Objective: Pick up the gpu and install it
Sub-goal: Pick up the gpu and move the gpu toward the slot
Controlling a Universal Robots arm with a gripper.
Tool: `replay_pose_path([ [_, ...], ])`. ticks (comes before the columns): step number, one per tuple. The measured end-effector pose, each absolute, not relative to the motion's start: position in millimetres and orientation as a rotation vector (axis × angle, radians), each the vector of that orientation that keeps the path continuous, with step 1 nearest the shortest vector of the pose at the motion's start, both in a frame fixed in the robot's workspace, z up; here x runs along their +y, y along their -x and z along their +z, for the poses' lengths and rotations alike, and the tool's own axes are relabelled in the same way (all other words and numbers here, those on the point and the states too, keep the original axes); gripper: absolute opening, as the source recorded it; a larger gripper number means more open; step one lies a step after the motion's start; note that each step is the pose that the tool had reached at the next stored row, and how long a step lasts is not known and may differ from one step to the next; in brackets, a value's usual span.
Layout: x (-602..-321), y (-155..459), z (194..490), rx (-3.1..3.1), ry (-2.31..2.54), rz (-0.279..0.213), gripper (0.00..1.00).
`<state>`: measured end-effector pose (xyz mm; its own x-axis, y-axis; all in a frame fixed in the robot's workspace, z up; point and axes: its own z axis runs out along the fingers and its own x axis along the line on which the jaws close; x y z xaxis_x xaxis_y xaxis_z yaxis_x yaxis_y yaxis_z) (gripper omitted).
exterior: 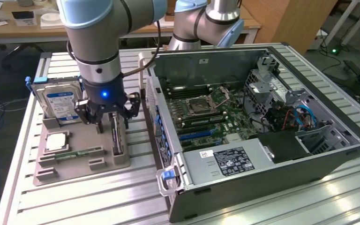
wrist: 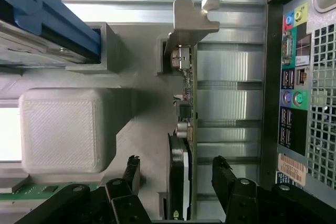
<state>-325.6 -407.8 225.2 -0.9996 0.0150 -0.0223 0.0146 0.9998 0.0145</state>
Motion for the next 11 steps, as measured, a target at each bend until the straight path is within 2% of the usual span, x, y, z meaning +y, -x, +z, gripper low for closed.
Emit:
replay_pose_path([
  [11, -408, 326, 208, 3.118, -0.077, 0.015, 0.66],
])
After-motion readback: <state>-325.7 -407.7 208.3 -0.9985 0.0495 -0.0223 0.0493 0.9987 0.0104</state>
